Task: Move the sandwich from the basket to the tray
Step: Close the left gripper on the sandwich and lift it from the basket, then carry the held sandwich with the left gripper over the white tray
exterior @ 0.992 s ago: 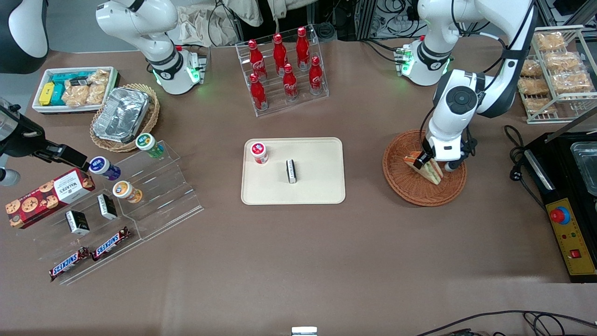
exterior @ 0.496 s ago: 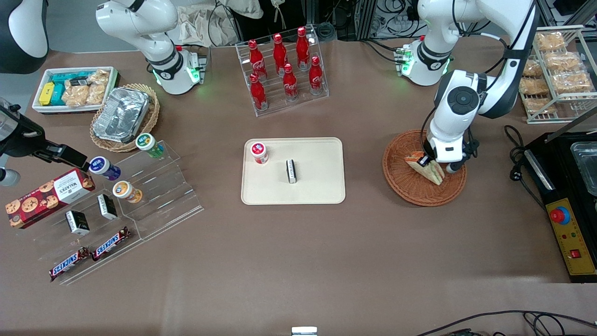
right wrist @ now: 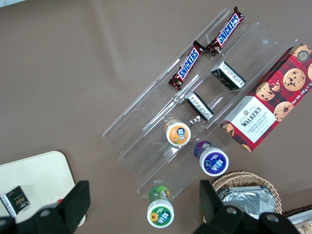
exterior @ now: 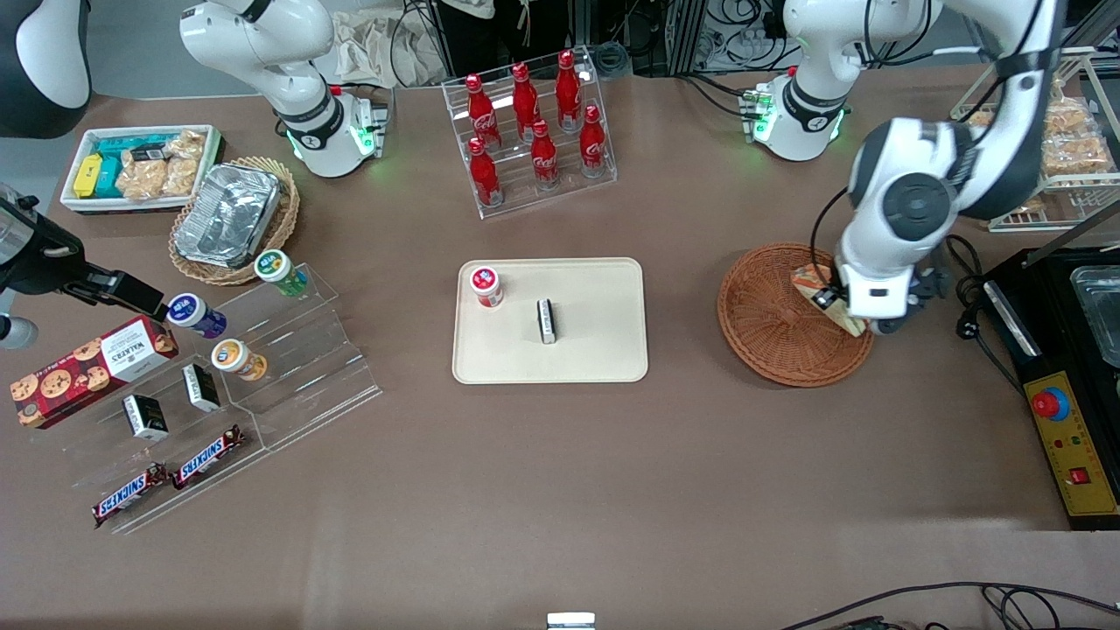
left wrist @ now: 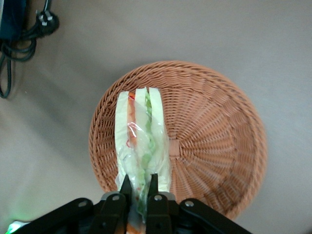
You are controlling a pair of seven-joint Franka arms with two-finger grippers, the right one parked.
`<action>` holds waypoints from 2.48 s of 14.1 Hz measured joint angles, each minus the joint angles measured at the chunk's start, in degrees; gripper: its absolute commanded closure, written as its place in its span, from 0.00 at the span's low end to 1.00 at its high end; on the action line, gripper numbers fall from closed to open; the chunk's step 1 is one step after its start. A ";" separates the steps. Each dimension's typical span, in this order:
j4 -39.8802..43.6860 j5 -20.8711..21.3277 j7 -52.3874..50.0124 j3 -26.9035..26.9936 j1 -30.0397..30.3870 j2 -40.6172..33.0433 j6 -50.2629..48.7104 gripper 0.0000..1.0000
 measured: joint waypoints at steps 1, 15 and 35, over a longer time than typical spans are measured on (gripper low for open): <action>2.96 -0.78 3.87 0.10 0.40 -0.04 -3.60 1.00; 19.10 -1.67 27.50 2.43 0.24 0.08 -20.30 1.00; 19.08 -8.46 15.78 -3.80 -19.06 9.69 -8.63 1.00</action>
